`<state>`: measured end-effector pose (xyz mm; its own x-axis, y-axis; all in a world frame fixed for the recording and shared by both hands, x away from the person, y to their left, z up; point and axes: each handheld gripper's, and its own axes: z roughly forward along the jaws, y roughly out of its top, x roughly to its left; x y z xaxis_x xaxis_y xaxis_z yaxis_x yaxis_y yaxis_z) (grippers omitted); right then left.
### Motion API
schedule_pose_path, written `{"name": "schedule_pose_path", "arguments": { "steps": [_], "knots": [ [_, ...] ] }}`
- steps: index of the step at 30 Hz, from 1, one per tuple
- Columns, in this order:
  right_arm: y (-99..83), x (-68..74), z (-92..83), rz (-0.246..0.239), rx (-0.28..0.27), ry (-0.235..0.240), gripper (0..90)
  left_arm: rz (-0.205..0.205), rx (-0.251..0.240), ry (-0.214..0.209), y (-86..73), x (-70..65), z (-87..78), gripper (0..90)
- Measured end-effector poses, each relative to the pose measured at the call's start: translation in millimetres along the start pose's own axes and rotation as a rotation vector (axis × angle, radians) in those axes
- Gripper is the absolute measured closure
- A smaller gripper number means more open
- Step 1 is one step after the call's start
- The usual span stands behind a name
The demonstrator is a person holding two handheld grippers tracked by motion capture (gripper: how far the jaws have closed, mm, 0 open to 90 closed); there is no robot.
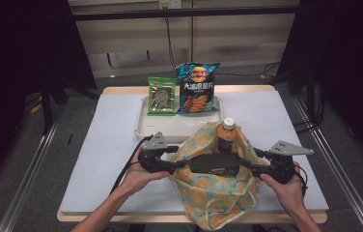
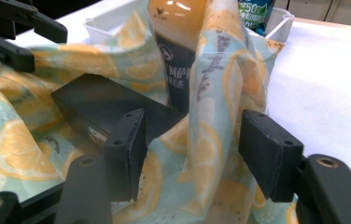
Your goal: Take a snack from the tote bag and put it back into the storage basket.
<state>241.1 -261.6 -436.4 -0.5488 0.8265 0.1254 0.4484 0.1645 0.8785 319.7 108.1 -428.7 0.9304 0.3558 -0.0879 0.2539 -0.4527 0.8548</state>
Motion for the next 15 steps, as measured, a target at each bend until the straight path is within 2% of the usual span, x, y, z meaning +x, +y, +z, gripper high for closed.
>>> {"name": "schedule_pose_path", "arguments": {
  "steps": [2, 3, 5, 6, 8, 9, 10, 11, 12, 14, 15],
  "knots": [
    [1.0, -0.6, 0.1, -0.002, -0.004, -0.003, 42.2, 0.010, 0.004, -0.016, 4.5, 1.0, 4.6, 48.6],
    [1.4, -0.9, 0.0, 0.002, -0.006, -0.003, 42.5, 0.003, 0.012, -0.036, 5.7, 3.5, 10.8, 53.8],
    [4.1, -3.8, 1.3, 0.004, -0.014, -0.008, 43.8, 0.007, 0.051, -0.031, 6.7, 9.7, 20.9, 61.6],
    [5.9, -6.1, 2.3, 0.008, -0.022, -0.012, 46.1, -0.005, 0.047, -0.036, 6.3, 13.4, 24.4, 69.4],
    [9.9, -10.0, 3.8, 0.016, -0.025, -0.019, 55.6, -0.020, 0.064, -0.035, 4.9, 21.5, 29.8, 79.9],
    [12.2, -13.0, 4.9, 0.016, -0.035, -0.030, 61.0, -0.015, 0.074, -0.026, 4.1, 24.4, 30.9, 85.4],
    [13.3, -14.9, 5.7, 0.023, -0.037, -0.032, 67.1, -0.032, 0.078, -0.017, 2.7, 28.5, 32.1, 88.0],
    [13.3, -14.9, 5.7, 0.023, -0.037, -0.032, 67.1, -0.032, 0.078, -0.017, 2.7, 28.5, 32.1, 89.2],
    [13.6, -21.9, 7.5, 0.037, -0.038, -0.058, 79.2, -0.054, 0.082, 0.001, -0.4, 36.0, 33.9, 89.7],
    [9.6, -29.7, 8.3, 0.059, -0.027, -0.098, 86.3, -0.075, 0.094, 0.013, -3.8, 41.6, 36.2, 90.0],
    [6.9, -35.0, 8.7, 0.074, -0.018, -0.103, 87.6, -0.082, 0.101, 0.010, -5.5, 43.8, 37.3, 90.0]
  ]
}}
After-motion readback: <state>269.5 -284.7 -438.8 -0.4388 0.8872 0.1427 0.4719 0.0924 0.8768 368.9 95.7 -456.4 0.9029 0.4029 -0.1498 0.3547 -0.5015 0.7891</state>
